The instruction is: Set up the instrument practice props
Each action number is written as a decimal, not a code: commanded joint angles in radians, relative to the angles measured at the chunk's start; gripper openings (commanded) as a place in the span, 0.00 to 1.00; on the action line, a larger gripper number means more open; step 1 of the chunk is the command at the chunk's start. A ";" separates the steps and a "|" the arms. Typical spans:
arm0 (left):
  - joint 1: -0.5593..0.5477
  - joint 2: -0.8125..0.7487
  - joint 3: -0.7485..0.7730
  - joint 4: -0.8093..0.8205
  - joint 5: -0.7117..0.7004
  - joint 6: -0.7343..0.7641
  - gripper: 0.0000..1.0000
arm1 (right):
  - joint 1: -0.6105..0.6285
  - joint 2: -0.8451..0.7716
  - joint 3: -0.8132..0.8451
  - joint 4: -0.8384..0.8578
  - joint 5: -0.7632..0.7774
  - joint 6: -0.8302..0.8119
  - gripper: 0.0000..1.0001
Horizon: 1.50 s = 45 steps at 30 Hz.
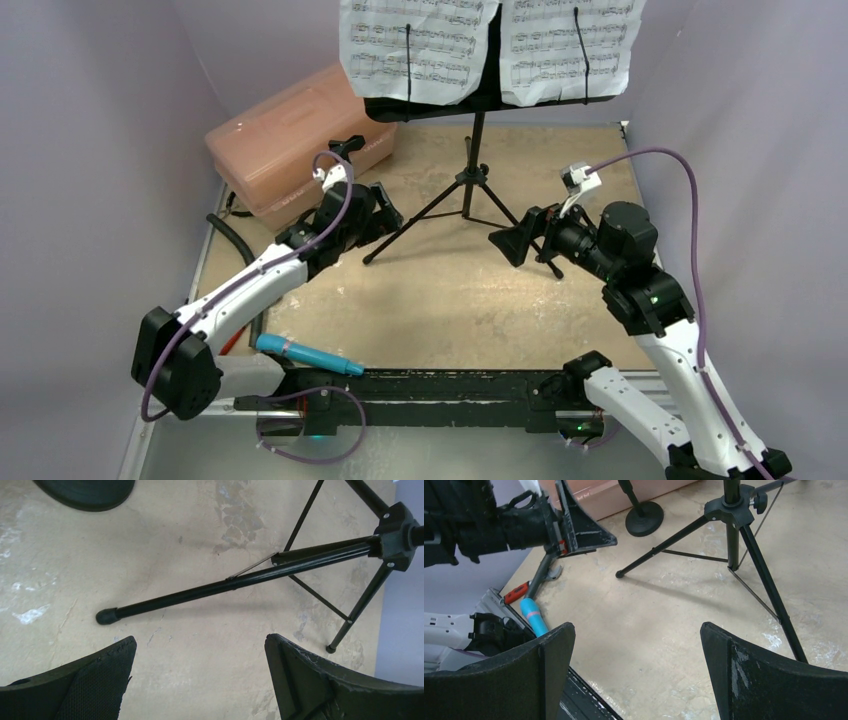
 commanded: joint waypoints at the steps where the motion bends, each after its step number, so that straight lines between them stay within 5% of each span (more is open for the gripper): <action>1: 0.069 0.064 0.091 0.098 0.140 0.034 0.99 | 0.003 -0.001 -0.003 0.007 0.006 -0.013 0.98; 18: 0.501 0.163 0.052 0.500 0.607 -0.219 0.96 | 0.003 0.036 -0.017 0.006 0.000 -0.014 0.98; 45: 0.564 0.439 0.174 0.755 0.707 -0.444 0.62 | 0.003 0.079 0.027 -0.012 0.021 -0.038 0.98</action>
